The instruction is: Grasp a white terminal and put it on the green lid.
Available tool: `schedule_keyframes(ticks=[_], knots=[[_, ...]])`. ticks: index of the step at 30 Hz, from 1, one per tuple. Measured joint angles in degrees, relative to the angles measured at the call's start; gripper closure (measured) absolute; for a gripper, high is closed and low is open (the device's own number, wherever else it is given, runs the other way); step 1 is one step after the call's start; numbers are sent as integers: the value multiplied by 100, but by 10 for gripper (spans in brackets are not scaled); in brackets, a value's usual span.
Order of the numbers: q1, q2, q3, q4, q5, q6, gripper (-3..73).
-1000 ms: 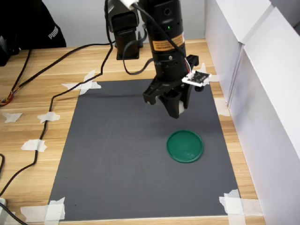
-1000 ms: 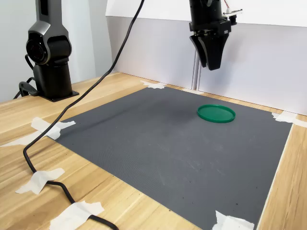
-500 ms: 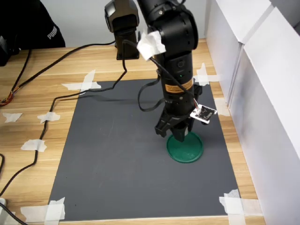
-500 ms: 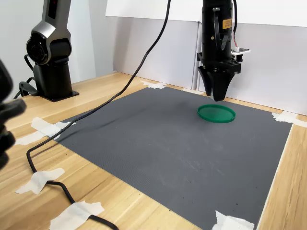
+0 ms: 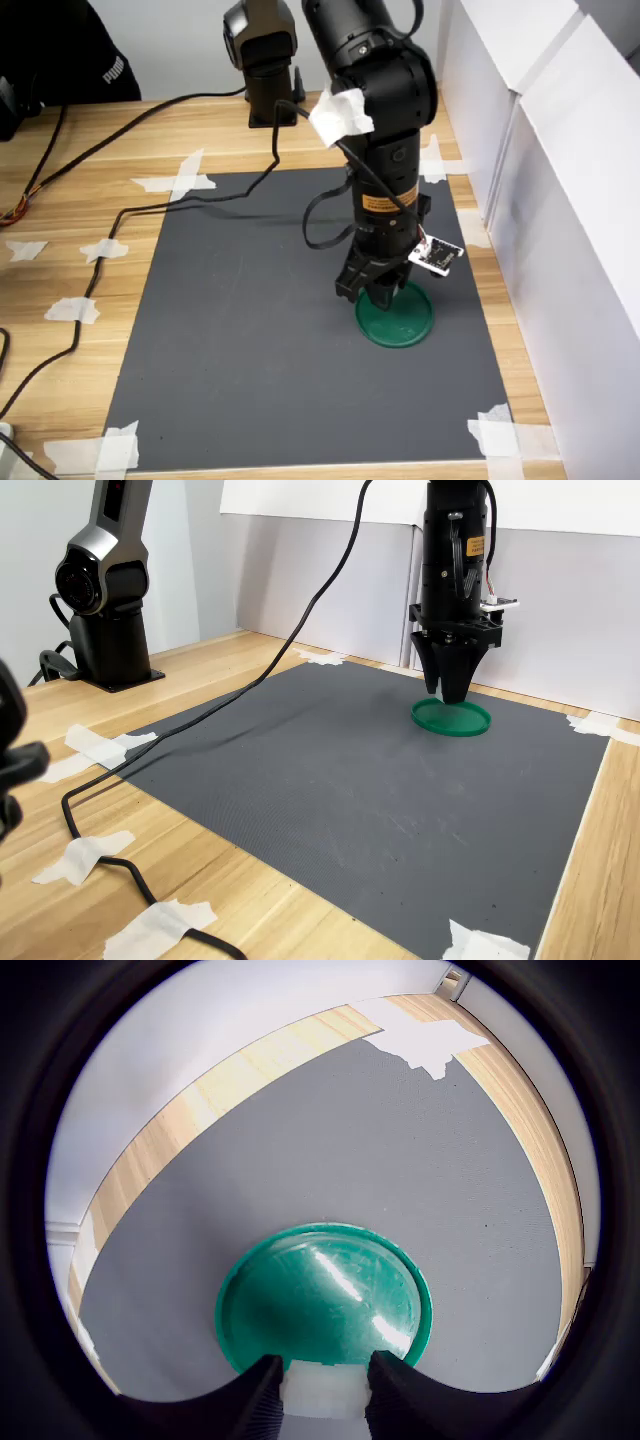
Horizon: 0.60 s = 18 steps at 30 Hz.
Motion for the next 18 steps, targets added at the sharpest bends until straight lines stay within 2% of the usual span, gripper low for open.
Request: schedule_keyframes(ticks=[4,12,18], knots=[[0,102,-7,-132,42,-60,355],[0,112,-11,-165,-47,-71,136],[0,-347,-11,63,-41,-13,109]])
